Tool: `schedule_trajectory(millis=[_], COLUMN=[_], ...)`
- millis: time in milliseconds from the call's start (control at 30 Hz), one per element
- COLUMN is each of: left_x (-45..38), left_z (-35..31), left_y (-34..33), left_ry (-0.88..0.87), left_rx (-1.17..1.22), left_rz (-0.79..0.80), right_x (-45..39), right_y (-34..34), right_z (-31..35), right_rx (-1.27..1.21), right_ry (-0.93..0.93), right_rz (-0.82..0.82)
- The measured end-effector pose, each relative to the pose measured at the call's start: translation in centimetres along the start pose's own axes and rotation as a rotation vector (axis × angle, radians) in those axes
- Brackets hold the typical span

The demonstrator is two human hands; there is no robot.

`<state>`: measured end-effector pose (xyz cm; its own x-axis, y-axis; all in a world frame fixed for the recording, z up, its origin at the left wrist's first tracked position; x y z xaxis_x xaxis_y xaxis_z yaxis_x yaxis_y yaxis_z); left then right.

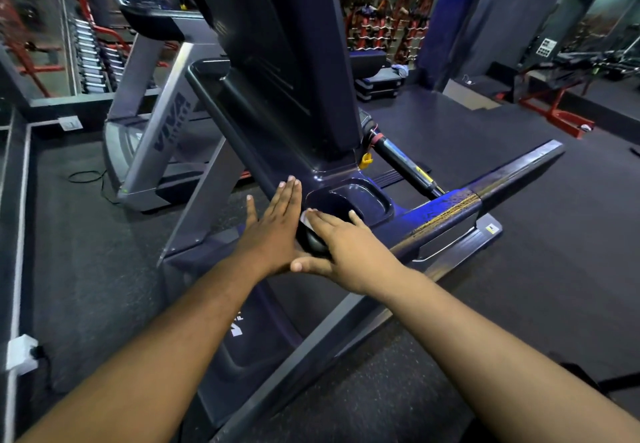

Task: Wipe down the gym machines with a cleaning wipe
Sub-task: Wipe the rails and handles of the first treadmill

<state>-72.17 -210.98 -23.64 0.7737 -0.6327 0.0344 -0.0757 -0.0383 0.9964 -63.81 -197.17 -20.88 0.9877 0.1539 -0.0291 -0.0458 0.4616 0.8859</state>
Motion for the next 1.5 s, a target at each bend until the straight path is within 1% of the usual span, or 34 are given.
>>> schedule_trajectory(millis=[100, 167, 200, 267, 333, 367, 433, 500, 533, 600, 667, 733, 800, 867, 967, 1033, 1100, 1167, 1233, 1300, 1367, 1400, 1467, 1500], left_x=[0.1, 0.0, 0.0, -0.1, -0.2, -0.3, -0.5, -0.6, -0.6, -0.6, -0.5, -0.6, -0.5, -0.4, -0.4, -0.4, -0.5, -0.6, -0.6, -0.5, -0.5, -0.5, -0.4, -0.4], left_z=[-0.2, -0.2, -0.2, -0.4, -0.8, -1.0, -1.6, -2.2, -2.3, -2.4, -2.5, -2.5, -2.4, -2.2, -2.3, -2.4, -2.5, -2.4, -2.3, -2.3, -2.3, -2.3, -2.2, -2.2], left_y=[0.2, 0.2, 0.3, 0.5, 0.7, 0.7, 0.8, 0.8, 0.8, 0.8, 0.8, 0.8, 0.7, 0.6, 0.4, 0.3, 0.4, 0.3, 0.3, 0.3, 0.3, 0.3, 0.4, 0.4], left_ry=[0.004, 0.005, 0.003, -0.013, -0.024, -0.016, 0.009, 0.019, 0.024, 0.038, 0.045, 0.048, 0.051, 0.051, 0.059, 0.065, 0.058, 0.053, 0.050, 0.050, 0.049, 0.049, 0.051, 0.053], left_rx=[-0.006, -0.007, -0.005, -0.001, 0.043, 0.083, 0.138, 0.126, 0.117, 0.108, 0.099, 0.090, 0.088, 0.081, 0.081, 0.084, 0.077, 0.078, 0.088, 0.112, 0.136, 0.140, 0.126, 0.110], left_rz=[0.017, 0.031, 0.040, 0.062, 0.078, 0.084, 0.085, 0.079, 0.074, 0.060, 0.062, 0.060, 0.052, 0.041, 0.031, 0.021, 0.025, 0.028, 0.018, 0.004, 0.003, 0.002, 0.004, 0.006], right_x=[4.3, 6.7, 7.5, 8.2, 7.9, 7.5, 6.6, 5.8, 5.4, 4.3, 2.7, 1.1, 0.1, 0.4, 2.4, 2.9, 2.0, 0.3, -1.7, -3.8, -5.3, -5.5, -5.0, -4.5], right_y=[-0.2, 0.1, 0.5, 1.4, 2.0, 2.0, 1.5, 1.9, 2.5, 4.3, 5.8, 6.4, 6.5, 6.5, 6.4, 6.4, 6.3, 5.8, 4.9, 4.5, 4.7, 5.2, 5.8, 6.0], right_z=[-1.2, -3.4, -4.7, -7.1, -7.9, -7.5, -6.1, -5.2, -5.6, -7.4, -8.6, -8.3, -7.7, -7.3, -7.0, -6.5, -5.8, -5.3, -4.8, -4.2, -3.7, -3.3, -3.1, -3.3], right_rx=[0.255, 0.373, 0.399, 0.367, 0.301, 0.264, 0.180, 0.172, 0.184, 0.176, 0.160, 0.161, 0.156, 0.164, 0.225, 0.248, 0.238, 0.164, 0.067, 0.035, 0.074, 0.134, 0.343, 0.459], right_ry=[0.103, 0.122, 0.098, -0.041, -0.170, -0.184, -0.141, -0.076, -0.072, -0.131, -0.160, -0.148, -0.179, -0.198, -0.151, -0.097, -0.002, 0.067, 0.075, 0.059, 0.024, 0.006, -0.006, 0.016], right_rz=[-0.162, -0.220, -0.243, -0.272, -0.276, -0.260, -0.196, -0.138, -0.125, -0.101, -0.031, 0.058, 0.132, 0.153, 0.137, 0.144, 0.158, 0.251, 0.374, 0.476, 0.590, 0.645, 0.711, 0.703])
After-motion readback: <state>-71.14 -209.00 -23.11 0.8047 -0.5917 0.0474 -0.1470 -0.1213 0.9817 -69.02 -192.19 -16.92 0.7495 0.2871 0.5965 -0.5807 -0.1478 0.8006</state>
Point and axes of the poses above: each hand's wrist, its own x-axis away from the middle knuckle, its own y-axis out of the back of the hand, z = x × y, the point moved 2 cm from there along -x, towards the middle knuckle, and after that the axes turned 14 degrees about -x, right-handed, at the moved point
